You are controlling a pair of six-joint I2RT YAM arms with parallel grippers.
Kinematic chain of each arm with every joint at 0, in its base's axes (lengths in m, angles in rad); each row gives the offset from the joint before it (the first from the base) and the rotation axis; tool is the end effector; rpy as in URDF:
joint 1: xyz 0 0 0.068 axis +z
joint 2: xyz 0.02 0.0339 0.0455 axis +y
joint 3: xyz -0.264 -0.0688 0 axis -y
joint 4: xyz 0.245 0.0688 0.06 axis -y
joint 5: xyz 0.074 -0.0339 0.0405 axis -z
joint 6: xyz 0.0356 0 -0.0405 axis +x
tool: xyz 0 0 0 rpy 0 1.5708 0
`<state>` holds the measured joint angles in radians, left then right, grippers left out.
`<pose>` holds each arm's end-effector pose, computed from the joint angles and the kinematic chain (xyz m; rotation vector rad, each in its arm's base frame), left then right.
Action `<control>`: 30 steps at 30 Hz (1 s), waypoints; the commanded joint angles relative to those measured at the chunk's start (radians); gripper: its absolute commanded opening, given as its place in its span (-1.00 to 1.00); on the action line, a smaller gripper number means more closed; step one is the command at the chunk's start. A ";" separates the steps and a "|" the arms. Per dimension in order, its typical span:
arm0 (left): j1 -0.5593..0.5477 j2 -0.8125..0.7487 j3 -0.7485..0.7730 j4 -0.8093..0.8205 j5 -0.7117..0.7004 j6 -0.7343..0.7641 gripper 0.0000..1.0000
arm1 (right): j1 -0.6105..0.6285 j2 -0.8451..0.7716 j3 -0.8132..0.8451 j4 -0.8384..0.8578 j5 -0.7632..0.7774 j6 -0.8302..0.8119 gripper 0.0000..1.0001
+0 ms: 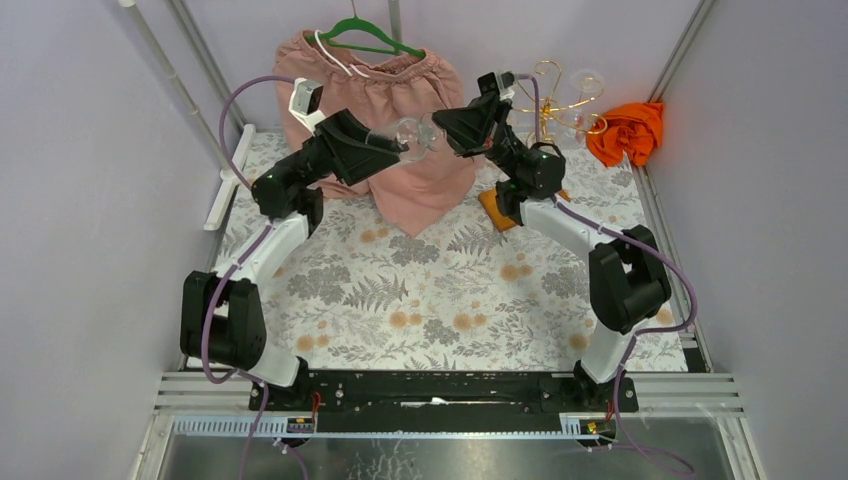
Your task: Take the wine glass off the wine glass rack
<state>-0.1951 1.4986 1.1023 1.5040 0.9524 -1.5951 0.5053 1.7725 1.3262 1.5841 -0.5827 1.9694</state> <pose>0.2812 -0.0851 0.4223 0.5168 1.0920 -1.8242 0.3084 0.1930 0.4147 -0.1939 0.9282 2.4645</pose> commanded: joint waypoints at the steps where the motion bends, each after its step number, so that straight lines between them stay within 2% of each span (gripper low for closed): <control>1: -0.015 -0.029 0.006 0.094 -0.050 -0.007 0.10 | 0.064 0.066 0.017 0.078 -0.073 -0.030 -1.00; 6: -0.015 -0.031 0.016 0.068 -0.050 -0.002 -0.48 | 0.075 0.087 0.026 0.082 -0.069 -0.021 -1.00; 12: -0.014 -0.037 0.018 0.020 -0.059 0.018 -0.96 | 0.077 0.088 0.030 0.074 -0.074 -0.017 -1.00; 15: -0.012 -0.056 0.016 -0.035 -0.069 0.057 -1.00 | 0.076 0.084 0.041 0.065 -0.081 -0.019 -1.00; 17: -0.010 -0.081 0.010 -0.073 -0.077 0.092 -1.00 | 0.076 0.076 0.053 0.063 -0.090 -0.025 -0.93; 22: -0.009 -0.180 -0.007 -0.204 -0.098 0.211 -1.00 | 0.076 0.030 0.063 0.024 -0.114 -0.065 -0.54; 24: -0.009 -0.234 -0.004 -0.303 -0.105 0.280 -1.00 | 0.076 0.005 0.058 -0.007 -0.116 -0.087 -0.19; 26: -0.009 -0.275 0.002 -0.407 -0.120 0.353 -1.00 | 0.077 -0.022 0.048 -0.042 -0.116 -0.111 0.25; 28: -0.009 -0.324 0.025 -0.563 -0.144 0.444 -1.00 | 0.077 -0.052 0.037 -0.088 -0.120 -0.144 0.49; 30: -0.009 -0.368 0.071 -0.763 -0.175 0.531 -1.00 | 0.077 -0.086 0.021 -0.142 -0.122 -0.182 0.57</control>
<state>-0.2012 1.2140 1.0889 1.0958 0.8803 -1.2957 0.5640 1.7924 1.3609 1.5185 -0.6201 1.8915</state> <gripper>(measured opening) 0.269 0.735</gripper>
